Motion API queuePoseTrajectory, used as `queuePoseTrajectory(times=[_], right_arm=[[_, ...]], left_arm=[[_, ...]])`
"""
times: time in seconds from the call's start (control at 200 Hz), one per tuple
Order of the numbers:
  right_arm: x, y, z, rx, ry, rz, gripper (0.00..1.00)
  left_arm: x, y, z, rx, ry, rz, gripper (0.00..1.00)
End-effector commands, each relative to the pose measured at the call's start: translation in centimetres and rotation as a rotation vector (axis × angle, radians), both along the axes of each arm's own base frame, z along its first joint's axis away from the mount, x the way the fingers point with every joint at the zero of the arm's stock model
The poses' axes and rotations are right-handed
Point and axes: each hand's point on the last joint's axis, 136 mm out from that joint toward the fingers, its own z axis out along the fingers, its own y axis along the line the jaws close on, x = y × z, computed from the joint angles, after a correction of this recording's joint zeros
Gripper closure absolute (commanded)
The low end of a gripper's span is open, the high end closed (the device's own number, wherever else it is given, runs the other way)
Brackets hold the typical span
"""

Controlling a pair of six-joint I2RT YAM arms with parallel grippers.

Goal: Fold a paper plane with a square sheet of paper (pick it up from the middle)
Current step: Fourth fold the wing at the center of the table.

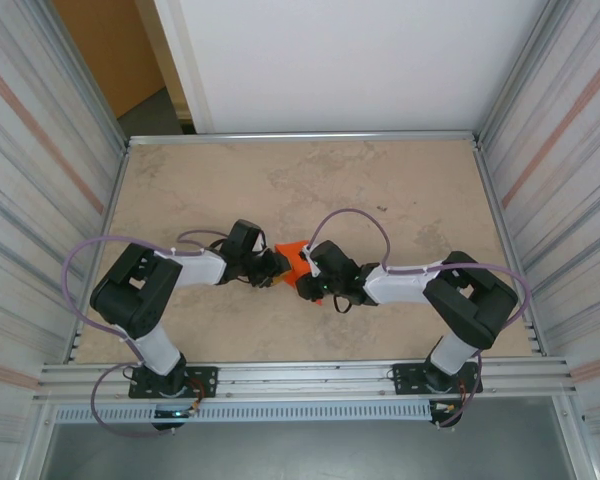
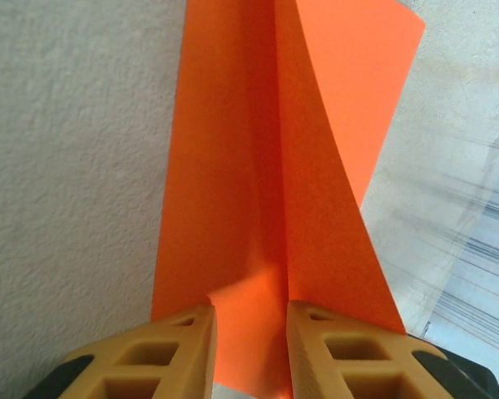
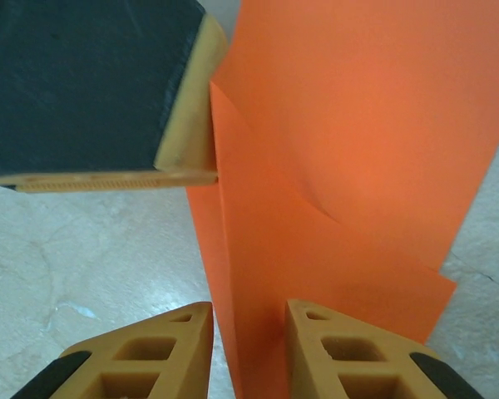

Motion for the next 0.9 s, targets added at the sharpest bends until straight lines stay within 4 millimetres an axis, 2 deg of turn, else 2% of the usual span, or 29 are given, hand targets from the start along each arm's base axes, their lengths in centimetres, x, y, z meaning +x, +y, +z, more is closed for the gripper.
queuePoseTrajectory(times=[0.0, 0.246, 0.626, 0.892], right_arm=[[0.33, -0.34, -0.44, -0.047, -0.003, -0.040, 0.72], [0.30, -0.44, -0.52, -0.088, -0.025, -0.062, 0.68], [0.44, -0.66, -0.91, -0.139, -0.048, -0.104, 0.68], [0.60, -0.46, -1.21, -0.127, -0.041, -0.121, 0.74]], left_arm=[[-1.35, 0.61, -1.71, 0.062, 0.058, -0.021, 0.71], [-1.40, 0.49, -1.55, 0.061, 0.053, -0.029, 0.70], [-1.35, 0.27, -1.24, 0.046, 0.048, -0.036, 0.70], [-1.56, 0.34, -1.14, 0.047, 0.048, -0.037, 0.70]])
